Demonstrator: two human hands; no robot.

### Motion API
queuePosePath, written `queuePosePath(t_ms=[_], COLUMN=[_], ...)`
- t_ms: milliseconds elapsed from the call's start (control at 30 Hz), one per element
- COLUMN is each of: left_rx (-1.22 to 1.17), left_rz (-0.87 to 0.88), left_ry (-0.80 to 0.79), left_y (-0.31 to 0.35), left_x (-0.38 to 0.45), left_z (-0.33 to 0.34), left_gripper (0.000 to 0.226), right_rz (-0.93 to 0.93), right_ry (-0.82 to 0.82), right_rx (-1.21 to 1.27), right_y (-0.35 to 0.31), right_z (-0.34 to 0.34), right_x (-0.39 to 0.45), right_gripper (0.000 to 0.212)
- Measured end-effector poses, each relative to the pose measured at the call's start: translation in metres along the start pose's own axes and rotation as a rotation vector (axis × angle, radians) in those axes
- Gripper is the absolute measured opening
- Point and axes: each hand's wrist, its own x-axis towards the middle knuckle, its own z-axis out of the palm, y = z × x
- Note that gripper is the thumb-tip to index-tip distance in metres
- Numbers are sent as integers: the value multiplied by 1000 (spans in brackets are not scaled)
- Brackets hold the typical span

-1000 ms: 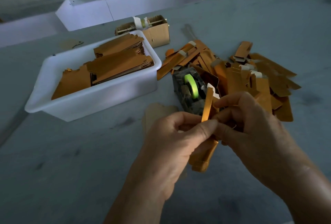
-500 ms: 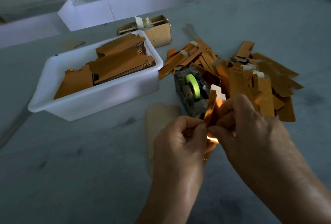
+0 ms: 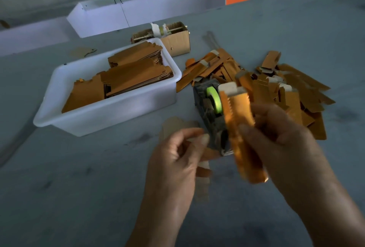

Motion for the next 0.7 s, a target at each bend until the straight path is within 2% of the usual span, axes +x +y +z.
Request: queuePosePath(t_ms=[100,167,267,333,433,567,700], left_rx=[665,823,751,687,578,490,425], left_rz=[46,-54,-163,-190,-202,-211,-218], left_ry=[200,198,124,120,142,137,128], left_y=[-13,-21,-29,-33,-39,-41,-41], left_x=[14,20,26,32,41,46,48], left_z=[-22,-30,-30,-29,-31,-36,-40], left_gripper=[37,52,42,37,31,17,17], right_rz=[-52,-58,-41,-127,-252,-217,-206], right_ry=[210,318,455,495,437,334,297], right_rx=[-153,-351,-489,-467,-427,-334,-298], right_y=[11,18,23,22,24,29,28], right_z=[-13,-22,-24,-16,-1,8,8], right_x=[27,48,59,50,28,13,7], right_gripper=[22,29,42,37,25,22,21])
